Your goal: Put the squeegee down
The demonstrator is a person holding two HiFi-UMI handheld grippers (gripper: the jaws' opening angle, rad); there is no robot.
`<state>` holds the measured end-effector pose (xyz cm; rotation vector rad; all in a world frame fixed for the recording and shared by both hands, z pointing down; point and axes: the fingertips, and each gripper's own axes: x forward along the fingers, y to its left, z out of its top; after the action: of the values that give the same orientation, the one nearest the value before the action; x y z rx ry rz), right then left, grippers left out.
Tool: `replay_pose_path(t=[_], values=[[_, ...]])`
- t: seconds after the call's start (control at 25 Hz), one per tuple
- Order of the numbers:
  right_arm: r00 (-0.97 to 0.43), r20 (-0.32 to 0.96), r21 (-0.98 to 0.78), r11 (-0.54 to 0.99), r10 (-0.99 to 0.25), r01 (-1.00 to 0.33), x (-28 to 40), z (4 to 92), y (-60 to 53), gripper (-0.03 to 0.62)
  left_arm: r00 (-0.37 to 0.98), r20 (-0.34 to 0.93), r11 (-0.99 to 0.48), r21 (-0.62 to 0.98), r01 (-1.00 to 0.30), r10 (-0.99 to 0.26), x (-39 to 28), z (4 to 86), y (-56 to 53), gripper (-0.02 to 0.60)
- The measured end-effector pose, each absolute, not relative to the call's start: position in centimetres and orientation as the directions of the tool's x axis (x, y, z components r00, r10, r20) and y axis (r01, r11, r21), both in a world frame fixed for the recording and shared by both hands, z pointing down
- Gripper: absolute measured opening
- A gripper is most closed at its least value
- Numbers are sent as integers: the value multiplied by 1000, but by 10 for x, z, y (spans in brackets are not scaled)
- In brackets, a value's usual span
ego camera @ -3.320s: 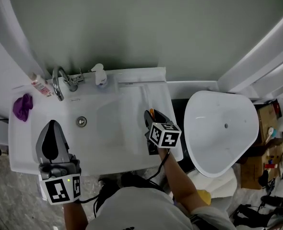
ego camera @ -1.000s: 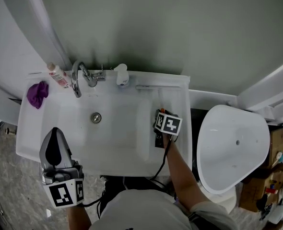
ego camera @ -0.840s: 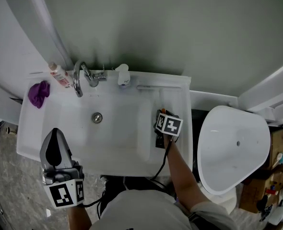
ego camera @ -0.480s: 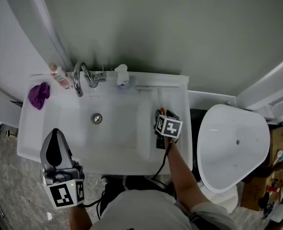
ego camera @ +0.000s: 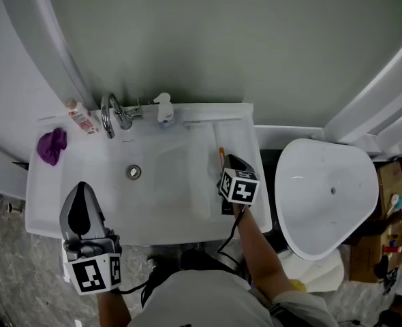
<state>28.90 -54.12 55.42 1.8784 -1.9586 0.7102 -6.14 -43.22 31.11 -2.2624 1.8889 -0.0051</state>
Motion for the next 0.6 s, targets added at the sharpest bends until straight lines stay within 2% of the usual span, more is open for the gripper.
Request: replay_pose_path(t=[0.32,0.6], values=[[-113,416,-105,76,-902,-992,261,494,-501,0,254,-149,-234,-140,-962,-956,-64,302,-413,5],[-103,267,-110,76,-958,-991,242,431,-463,0,305,-168,-285,-132,-949,-937,-70,295,-395,5]])
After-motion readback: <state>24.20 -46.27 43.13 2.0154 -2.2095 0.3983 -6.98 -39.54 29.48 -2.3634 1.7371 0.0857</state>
